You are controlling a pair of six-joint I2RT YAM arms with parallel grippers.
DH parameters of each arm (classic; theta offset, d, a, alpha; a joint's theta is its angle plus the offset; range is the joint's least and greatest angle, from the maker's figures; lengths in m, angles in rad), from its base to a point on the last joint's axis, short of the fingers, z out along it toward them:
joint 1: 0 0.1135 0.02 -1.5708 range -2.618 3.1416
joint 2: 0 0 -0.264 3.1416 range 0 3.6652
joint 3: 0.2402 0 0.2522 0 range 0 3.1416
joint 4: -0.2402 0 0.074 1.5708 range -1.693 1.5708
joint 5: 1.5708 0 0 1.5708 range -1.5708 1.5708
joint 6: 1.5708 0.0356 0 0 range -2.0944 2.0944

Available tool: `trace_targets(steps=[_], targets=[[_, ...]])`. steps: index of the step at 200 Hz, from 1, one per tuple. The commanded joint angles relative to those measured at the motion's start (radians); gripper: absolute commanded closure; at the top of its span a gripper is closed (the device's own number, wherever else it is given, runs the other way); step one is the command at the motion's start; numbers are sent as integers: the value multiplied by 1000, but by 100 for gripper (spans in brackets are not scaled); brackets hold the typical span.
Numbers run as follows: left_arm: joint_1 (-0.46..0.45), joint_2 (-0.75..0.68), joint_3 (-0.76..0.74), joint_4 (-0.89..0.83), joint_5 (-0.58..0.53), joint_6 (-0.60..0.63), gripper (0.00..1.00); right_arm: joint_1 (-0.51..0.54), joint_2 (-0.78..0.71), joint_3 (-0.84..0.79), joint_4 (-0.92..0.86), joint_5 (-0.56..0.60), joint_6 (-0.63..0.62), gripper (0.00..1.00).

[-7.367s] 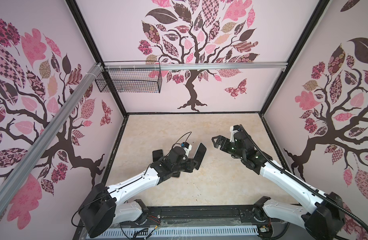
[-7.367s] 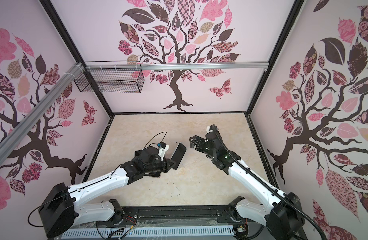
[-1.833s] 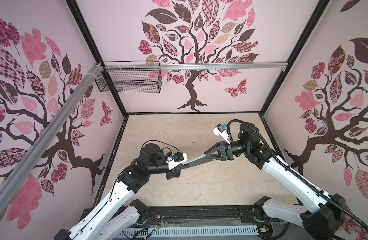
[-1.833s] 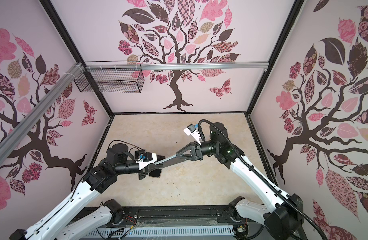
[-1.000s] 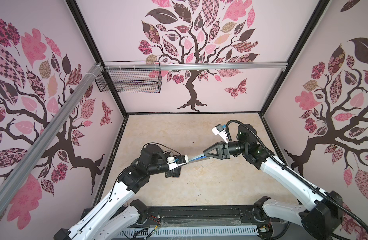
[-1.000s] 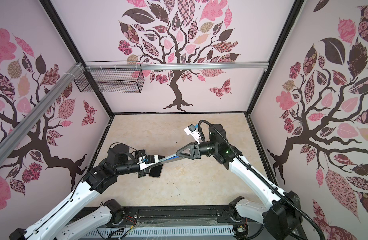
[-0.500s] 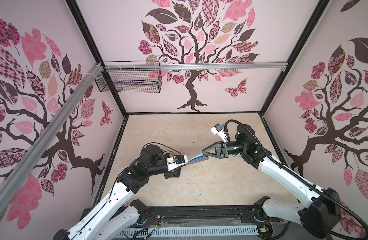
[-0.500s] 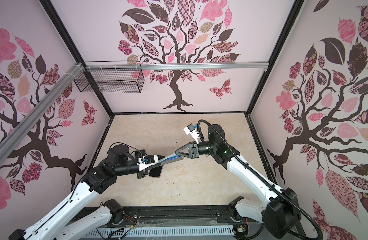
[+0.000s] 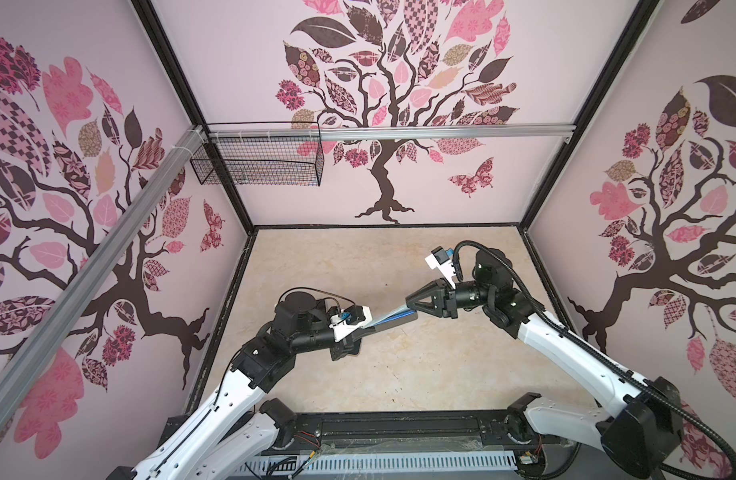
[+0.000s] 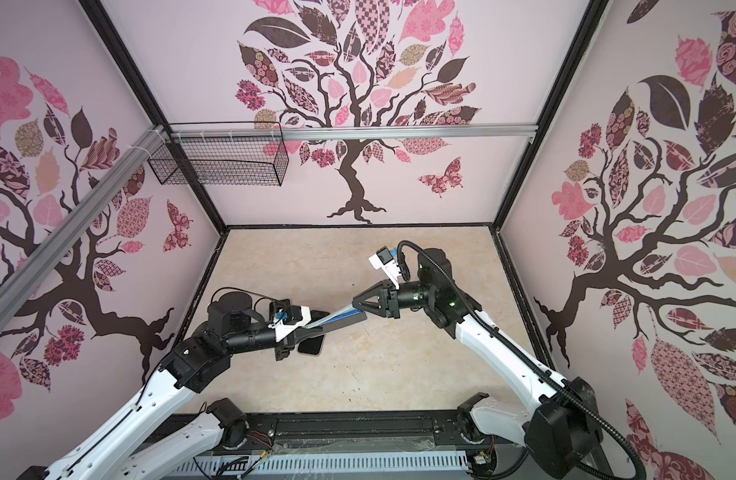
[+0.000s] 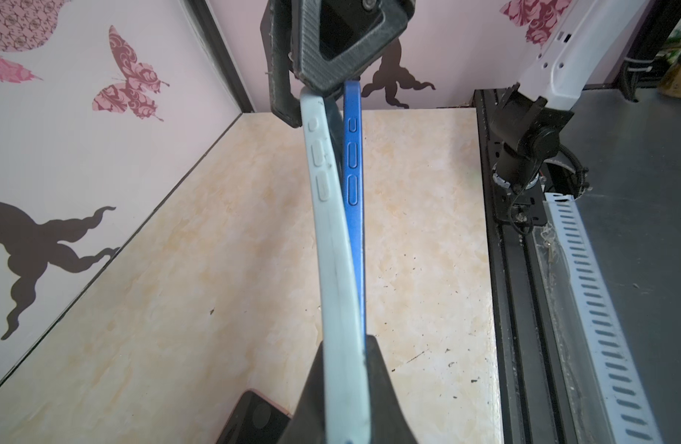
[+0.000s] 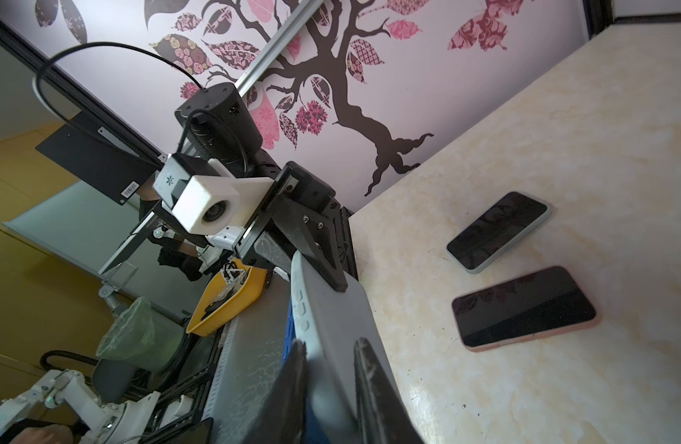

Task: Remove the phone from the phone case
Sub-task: 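Open the right gripper and draw it back while the left gripper holds the case upright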

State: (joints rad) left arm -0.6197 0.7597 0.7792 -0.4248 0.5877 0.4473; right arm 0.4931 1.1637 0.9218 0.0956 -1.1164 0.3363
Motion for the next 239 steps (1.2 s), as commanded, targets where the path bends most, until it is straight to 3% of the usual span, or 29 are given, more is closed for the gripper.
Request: trace_targets(steps=[1,40,87,121,138,157,186,222,239], targets=[[-18,-59,-7,424,199,-106,100,6,-40,-62,44,24,-69,75],[-19,-78,-46,537,258,-213,100,8,-108,-66,26,21,-189,73],[-18,-117,-76,596,246,-275,100,9,-145,-23,48,86,-181,71],[-14,-175,-144,642,126,-333,100,8,-251,-44,144,253,-116,50],[-15,-200,-179,706,61,-395,100,9,-307,-68,165,333,-97,34],[-14,-213,-217,826,-23,-489,100,8,-353,-134,261,387,-26,33],[-20,-171,-255,1079,-129,-676,100,18,-327,-201,482,368,131,33],[-88,-101,-229,1224,-306,-834,100,170,-269,-221,619,504,161,34],[-98,-68,-211,1272,-321,-892,100,200,-212,-237,760,527,236,34]])
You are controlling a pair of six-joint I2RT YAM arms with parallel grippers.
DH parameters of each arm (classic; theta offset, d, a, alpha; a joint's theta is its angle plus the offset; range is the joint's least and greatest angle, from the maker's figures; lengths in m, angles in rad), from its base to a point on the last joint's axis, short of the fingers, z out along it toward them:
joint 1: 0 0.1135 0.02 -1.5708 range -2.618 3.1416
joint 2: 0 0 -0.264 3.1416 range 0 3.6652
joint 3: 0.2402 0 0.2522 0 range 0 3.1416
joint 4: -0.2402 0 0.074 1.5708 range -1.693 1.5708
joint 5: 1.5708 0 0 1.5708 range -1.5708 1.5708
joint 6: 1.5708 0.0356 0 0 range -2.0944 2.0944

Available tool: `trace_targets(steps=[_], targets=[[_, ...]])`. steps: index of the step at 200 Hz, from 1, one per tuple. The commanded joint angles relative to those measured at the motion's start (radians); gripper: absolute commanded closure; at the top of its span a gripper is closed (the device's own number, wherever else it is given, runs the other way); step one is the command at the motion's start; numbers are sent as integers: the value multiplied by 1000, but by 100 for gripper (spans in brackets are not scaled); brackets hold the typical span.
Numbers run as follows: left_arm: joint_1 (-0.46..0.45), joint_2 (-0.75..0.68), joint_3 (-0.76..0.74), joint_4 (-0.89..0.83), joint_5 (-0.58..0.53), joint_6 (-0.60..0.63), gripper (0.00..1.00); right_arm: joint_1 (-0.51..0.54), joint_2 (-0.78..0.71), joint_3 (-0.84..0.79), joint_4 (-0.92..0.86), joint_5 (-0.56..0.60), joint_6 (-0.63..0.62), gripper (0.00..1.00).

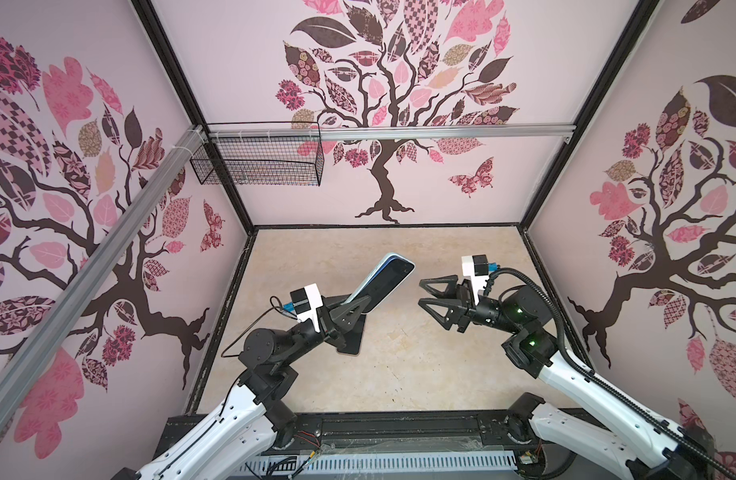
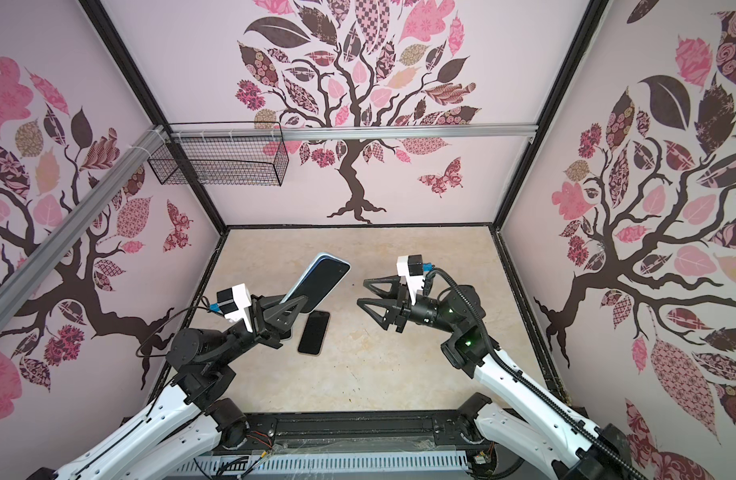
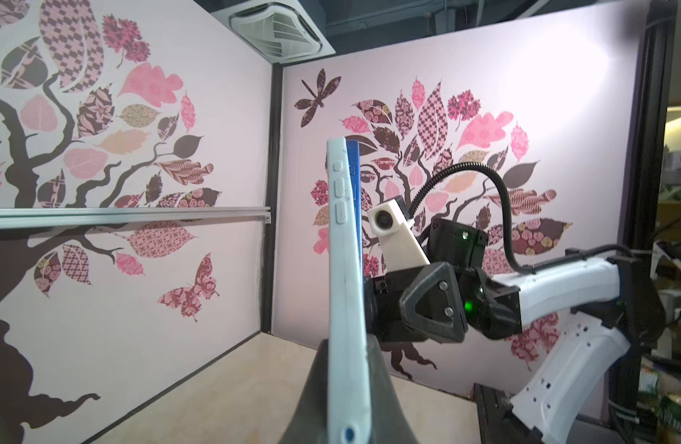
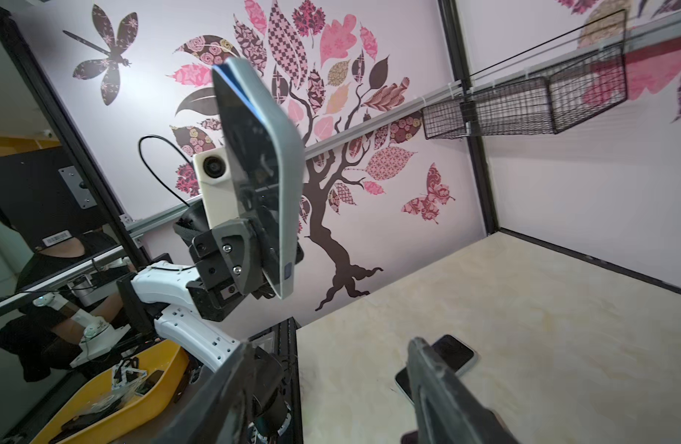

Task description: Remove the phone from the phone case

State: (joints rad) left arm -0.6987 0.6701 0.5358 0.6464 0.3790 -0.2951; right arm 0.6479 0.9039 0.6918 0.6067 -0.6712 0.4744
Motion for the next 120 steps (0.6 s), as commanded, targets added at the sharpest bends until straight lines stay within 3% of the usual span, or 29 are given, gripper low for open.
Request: trace_targets(steps=[1,19,46,120], targets=[[-19,22,33,205,-112,-153,100,47,51,-8,258,82,103,34],[-20,55,43,258,-131,-227,100,63,115,7,351,93,152,35],[-25,88,53,313,-135,-311,100,121,180,63,358,110,115,34],[-29,104,59,344,-120,-362,100,195,300,149,390,110,110,38]])
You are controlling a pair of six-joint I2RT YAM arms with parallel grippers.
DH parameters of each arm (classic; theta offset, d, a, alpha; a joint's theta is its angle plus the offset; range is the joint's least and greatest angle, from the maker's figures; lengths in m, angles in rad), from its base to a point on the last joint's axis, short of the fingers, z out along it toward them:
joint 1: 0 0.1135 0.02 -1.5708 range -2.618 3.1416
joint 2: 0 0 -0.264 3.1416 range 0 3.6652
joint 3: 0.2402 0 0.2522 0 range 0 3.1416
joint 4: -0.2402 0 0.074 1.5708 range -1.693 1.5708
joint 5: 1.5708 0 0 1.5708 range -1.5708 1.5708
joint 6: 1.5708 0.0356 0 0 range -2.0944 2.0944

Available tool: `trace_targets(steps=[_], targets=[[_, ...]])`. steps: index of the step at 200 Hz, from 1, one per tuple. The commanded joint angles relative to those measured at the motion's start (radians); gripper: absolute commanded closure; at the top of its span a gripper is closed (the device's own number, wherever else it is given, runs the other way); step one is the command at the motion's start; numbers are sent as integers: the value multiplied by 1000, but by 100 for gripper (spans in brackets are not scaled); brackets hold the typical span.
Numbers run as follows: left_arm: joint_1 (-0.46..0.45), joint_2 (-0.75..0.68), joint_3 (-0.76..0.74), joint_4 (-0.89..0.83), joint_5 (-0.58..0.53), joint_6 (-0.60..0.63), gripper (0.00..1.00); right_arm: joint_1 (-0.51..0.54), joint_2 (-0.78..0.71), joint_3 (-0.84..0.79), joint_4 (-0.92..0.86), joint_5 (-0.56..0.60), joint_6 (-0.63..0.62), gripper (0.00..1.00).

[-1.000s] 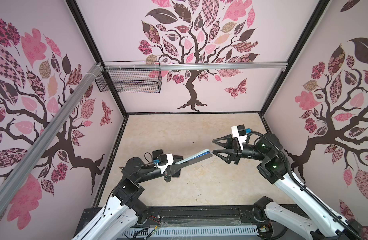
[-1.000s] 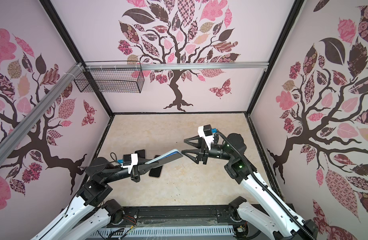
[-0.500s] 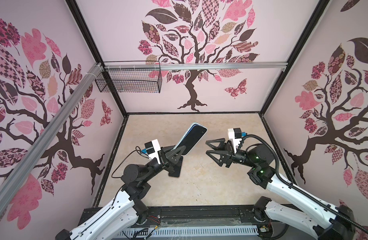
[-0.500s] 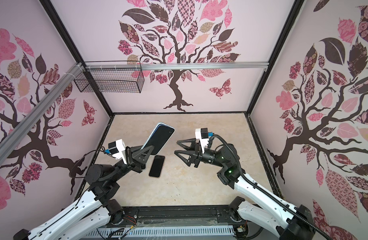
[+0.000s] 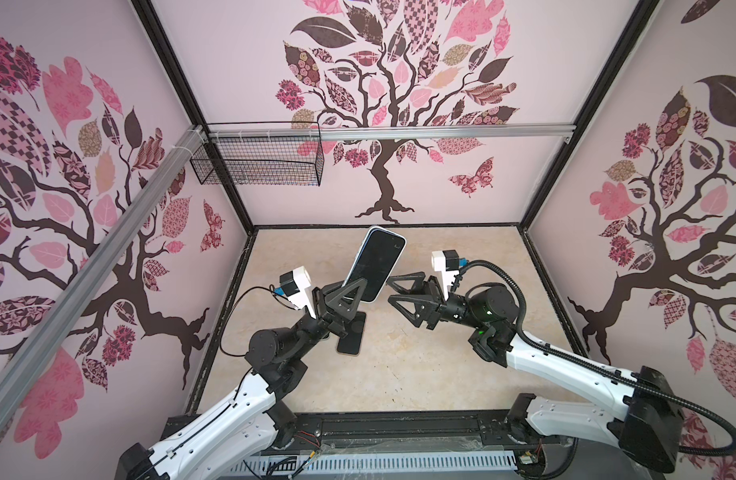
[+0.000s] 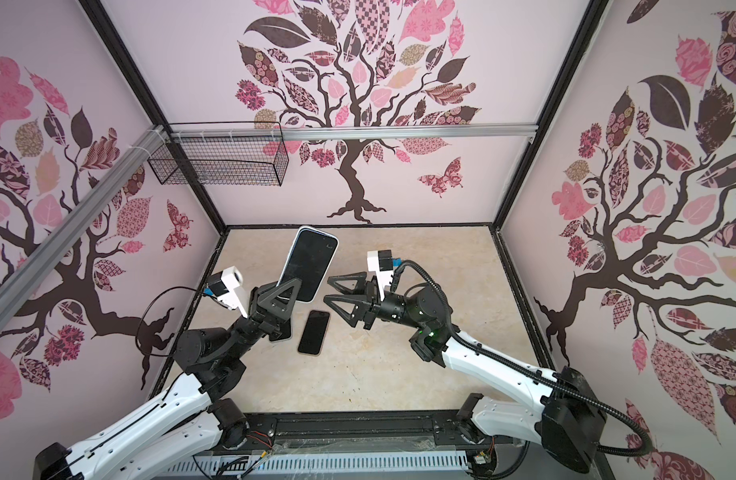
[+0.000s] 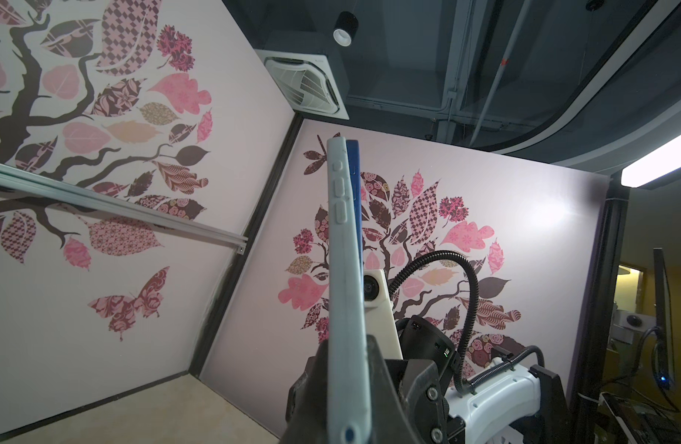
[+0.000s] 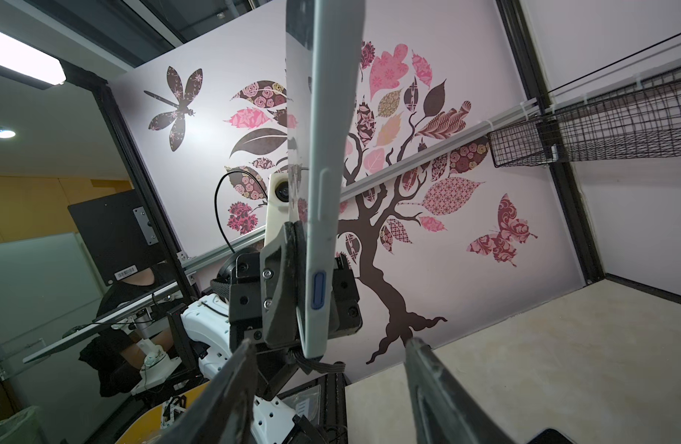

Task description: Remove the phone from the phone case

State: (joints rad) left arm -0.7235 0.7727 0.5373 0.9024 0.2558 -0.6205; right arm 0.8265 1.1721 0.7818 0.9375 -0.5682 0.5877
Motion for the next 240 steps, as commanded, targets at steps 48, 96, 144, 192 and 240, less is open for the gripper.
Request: trace_targets(steps=[48,96,144,192,240], targets=[[-7,23,52,120,20,-55,100,35,77,110,58,-27,-4,43],[-7,27,55,122,28,-59,100,57,109,147,56,-51,-2,53],[-9,25,52,109,36,-62,100,59,119,160,46,-57,-7,60],[-10,38,60,103,57,-72,100,59,120,164,36,-58,-15,63],[-11,43,55,103,68,-84,100,60,109,168,25,-59,-18,69]])
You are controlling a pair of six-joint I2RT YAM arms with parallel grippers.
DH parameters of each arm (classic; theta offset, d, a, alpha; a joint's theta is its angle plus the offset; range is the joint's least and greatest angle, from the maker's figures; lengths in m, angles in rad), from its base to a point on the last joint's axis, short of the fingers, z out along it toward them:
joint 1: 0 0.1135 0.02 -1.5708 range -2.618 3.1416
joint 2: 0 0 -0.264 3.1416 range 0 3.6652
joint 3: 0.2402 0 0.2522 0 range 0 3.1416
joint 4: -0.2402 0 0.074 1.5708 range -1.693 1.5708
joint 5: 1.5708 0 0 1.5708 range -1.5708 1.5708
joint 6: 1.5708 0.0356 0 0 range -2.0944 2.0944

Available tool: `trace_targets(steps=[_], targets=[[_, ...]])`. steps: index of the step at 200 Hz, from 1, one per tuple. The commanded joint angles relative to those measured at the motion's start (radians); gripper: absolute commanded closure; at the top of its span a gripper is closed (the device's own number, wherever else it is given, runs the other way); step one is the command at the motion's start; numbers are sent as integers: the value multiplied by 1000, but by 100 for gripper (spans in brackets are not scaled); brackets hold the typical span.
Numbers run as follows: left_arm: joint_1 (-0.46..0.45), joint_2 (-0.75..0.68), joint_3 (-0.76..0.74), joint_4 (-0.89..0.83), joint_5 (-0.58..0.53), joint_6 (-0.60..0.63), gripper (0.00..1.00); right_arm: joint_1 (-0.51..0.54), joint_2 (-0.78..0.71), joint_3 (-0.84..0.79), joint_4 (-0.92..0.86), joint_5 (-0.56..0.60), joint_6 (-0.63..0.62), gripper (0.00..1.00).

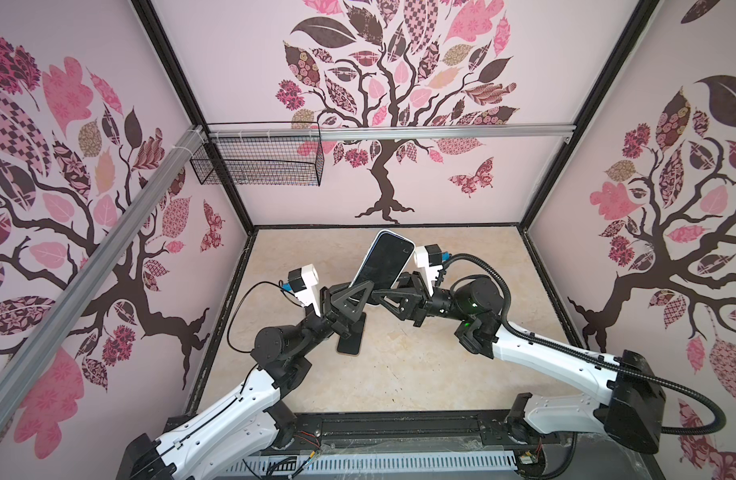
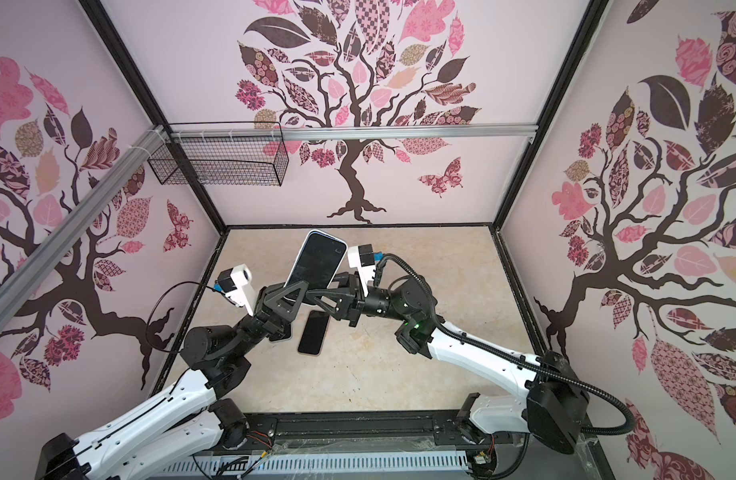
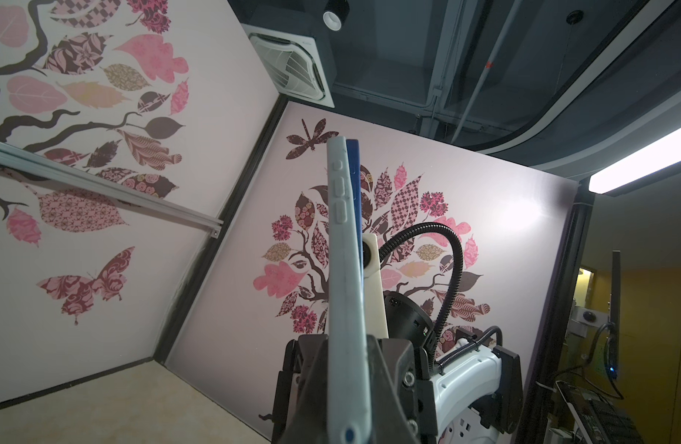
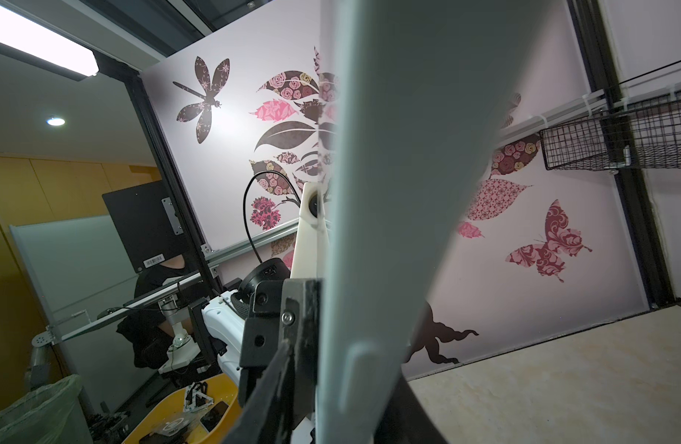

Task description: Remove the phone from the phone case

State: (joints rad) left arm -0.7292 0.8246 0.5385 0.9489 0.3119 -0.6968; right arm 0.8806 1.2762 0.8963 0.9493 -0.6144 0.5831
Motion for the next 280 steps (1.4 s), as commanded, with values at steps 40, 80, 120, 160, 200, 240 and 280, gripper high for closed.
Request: trace_targets(steps=[40,80,120,160,200,240,280], targets=[[-6,-18,48,53,1,-7,100,5,-9,41,1,-4,-18,76],[-6,-30,42,33,-2,5,100,6,-24,38,-33,-1,-44,89],[-6,-51,34,11,0,11,100,7,-53,23,-50,26,-58,100],[-7,-137,71,-245,-38,126,65,2,-129,26,-229,72,-194,100],[-6,-203,185,-559,17,373,53,-5,-234,26,-514,175,-403,100],[-6,-213,243,-751,55,700,51,-6,-299,44,-783,285,-625,100],[-6,-139,336,-892,145,933,53,-17,-330,74,-941,327,-754,100]])
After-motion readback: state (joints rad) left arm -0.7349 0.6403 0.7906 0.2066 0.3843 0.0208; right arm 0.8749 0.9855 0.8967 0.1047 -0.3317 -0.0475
